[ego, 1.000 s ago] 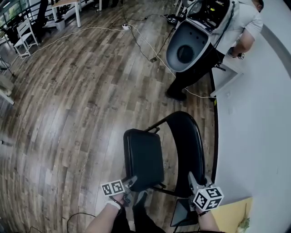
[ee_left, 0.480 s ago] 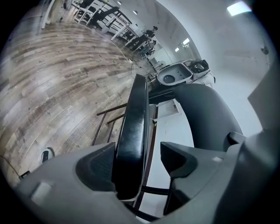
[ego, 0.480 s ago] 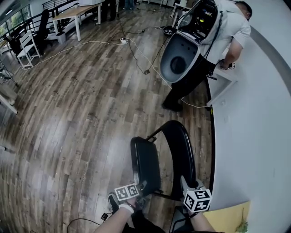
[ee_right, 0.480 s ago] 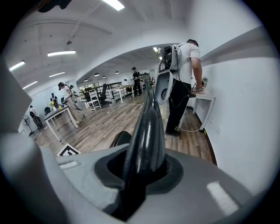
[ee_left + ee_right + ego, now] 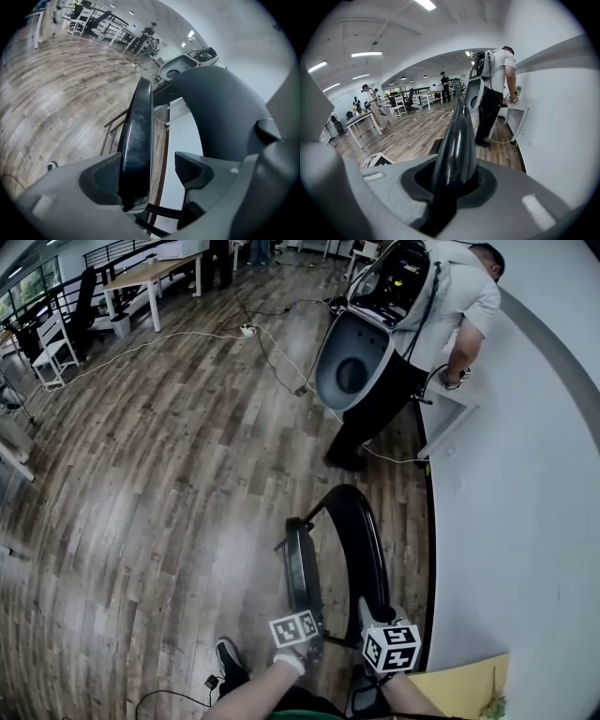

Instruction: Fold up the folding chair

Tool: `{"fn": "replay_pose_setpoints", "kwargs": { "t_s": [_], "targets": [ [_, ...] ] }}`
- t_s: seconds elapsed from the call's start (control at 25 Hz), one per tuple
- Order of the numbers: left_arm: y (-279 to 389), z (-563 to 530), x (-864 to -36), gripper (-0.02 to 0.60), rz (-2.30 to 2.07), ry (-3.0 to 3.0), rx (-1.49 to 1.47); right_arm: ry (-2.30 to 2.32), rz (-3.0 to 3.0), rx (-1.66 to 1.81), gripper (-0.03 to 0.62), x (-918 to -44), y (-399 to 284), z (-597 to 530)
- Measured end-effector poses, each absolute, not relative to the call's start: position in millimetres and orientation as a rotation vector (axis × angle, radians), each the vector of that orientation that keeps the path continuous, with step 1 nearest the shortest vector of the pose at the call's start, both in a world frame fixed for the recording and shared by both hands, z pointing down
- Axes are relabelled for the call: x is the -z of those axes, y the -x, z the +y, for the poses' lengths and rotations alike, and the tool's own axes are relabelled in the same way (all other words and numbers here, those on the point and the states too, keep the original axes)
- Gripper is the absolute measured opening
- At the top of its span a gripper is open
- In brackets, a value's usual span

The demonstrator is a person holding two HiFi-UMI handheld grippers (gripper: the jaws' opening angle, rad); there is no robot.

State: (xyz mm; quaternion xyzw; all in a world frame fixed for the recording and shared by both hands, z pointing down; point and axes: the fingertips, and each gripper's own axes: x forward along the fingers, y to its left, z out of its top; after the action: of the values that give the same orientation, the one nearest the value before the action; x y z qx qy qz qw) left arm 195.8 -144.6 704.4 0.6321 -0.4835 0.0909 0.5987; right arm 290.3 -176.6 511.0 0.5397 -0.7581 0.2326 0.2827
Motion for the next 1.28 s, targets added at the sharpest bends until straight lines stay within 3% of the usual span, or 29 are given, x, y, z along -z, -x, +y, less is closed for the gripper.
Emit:
{"fn": "replay_pose_setpoints", "kwargs": {
  "t_s": [0.64, 1.04, 1.28],
  "targets": [
    [-296, -162, -682, 0.362, -1.012, -1.515, -0.137, -1.452, -2.024, -0.606, 0.086, -505, -332, -182],
    [-323, -166, -677, 0.360, -0.881, -1.582, -0.081, -1.469, -2.014, -0.600, 0.089, -505, -355, -187],
    [-264, -159, -667, 0.360, -0.876, -1.752, -0.163, -1.462, -2.026, -0.612, 0.089, -506, -367, -190]
  ]
}}
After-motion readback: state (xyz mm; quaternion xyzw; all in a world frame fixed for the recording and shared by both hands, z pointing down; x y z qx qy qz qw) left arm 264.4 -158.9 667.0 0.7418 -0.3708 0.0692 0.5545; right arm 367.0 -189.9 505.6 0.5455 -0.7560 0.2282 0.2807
